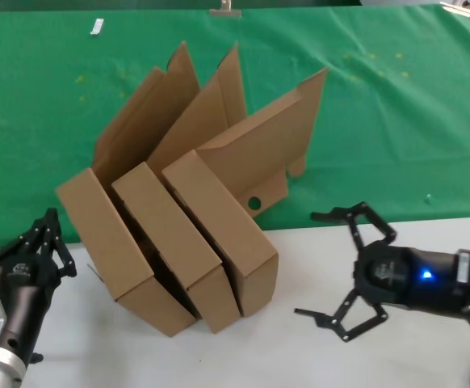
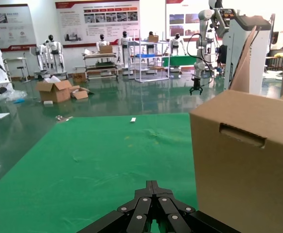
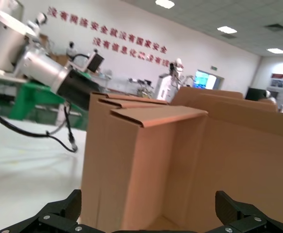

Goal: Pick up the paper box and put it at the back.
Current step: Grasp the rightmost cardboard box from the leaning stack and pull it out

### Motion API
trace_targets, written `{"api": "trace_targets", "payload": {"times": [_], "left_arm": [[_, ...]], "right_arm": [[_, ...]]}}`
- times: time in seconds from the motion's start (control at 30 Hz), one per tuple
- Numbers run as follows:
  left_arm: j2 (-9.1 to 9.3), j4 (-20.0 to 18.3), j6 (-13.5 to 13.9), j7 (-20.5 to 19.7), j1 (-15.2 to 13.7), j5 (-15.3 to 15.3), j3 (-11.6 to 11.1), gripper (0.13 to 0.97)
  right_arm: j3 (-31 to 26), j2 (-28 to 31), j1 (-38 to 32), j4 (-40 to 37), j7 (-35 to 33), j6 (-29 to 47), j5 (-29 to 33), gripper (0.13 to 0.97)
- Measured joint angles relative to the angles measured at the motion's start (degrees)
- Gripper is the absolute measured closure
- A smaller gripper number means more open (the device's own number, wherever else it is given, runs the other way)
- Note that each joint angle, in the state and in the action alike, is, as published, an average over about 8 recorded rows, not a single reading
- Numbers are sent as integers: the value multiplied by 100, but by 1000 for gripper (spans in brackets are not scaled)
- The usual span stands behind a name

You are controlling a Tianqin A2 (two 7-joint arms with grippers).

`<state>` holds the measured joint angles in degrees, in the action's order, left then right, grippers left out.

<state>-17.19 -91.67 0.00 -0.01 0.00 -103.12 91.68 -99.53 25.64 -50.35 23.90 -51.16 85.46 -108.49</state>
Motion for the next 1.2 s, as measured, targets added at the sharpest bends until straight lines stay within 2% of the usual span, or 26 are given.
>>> {"api": "trace_targets", "payload": {"times": [0.2, 0.4, 0.9, 1.2], "left_arm": [[0, 0, 0, 0, 0, 0, 0, 952], [0, 0, 0, -2, 0, 0, 0, 952], [0, 0, 0, -2, 0, 1, 0, 952], [0, 0, 0, -1, 0, 1, 0, 953]], "right_arm": [[-203, -361, -701, -1263, -492, 313, 278, 129], [-315, -568, -1053, -1880, -713, 413, 476, 129], [-525, -674, -1218, -2191, -648, 448, 663, 163], [-496, -690, -1180, -2235, -625, 449, 693, 262]]}}
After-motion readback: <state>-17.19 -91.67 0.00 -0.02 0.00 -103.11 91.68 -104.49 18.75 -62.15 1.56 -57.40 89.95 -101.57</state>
